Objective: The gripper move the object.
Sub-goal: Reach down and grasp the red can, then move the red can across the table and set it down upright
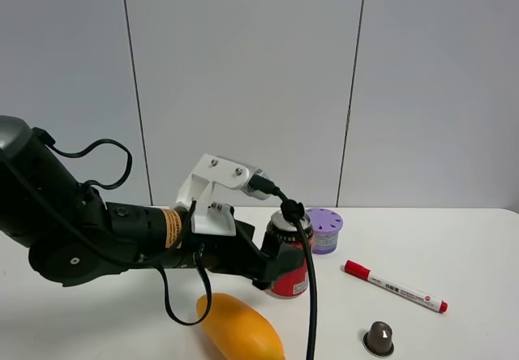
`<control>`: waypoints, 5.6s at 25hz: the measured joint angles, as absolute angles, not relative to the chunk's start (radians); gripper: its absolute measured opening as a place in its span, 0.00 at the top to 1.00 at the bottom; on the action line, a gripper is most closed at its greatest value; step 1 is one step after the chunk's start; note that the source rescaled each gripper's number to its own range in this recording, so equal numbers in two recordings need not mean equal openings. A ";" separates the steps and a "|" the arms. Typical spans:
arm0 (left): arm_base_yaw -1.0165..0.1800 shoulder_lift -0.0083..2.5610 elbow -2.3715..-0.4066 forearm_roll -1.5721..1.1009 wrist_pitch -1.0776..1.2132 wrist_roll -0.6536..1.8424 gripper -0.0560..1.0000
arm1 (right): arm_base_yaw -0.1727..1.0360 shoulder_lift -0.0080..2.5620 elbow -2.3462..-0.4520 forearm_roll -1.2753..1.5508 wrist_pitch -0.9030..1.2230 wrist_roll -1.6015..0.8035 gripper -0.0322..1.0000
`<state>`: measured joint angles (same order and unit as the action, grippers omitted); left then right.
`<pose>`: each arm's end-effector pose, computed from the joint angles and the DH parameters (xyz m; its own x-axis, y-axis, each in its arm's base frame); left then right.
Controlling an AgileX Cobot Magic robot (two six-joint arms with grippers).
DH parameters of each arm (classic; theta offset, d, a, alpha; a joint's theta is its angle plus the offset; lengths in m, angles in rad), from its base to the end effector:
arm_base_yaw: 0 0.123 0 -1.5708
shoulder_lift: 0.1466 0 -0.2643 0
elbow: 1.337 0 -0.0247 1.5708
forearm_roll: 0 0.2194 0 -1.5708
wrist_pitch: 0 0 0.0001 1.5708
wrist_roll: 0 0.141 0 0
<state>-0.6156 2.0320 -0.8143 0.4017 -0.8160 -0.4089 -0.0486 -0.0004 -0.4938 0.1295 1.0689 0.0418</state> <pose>0.2980 -0.2600 0.1048 -0.3790 0.1209 -0.9175 0.7297 0.6487 -0.2160 0.0330 0.0144 0.2374 -0.4676 0.1264 -0.8749 -0.0031 0.9895 0.1446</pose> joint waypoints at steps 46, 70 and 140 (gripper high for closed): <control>-0.642 2.259 -1.092 0.382 -0.818 -0.429 0.00 | -0.049 0.000 -0.494 0.129 1.069 0.042 0.00; -0.642 2.285 -1.132 0.392 -0.788 -0.431 0.81 | -0.049 0.000 -0.494 0.129 1.069 0.042 0.00; -0.450 1.885 -0.304 0.141 -1.171 -0.187 0.94 | -0.049 0.000 -0.494 0.129 1.069 0.042 0.00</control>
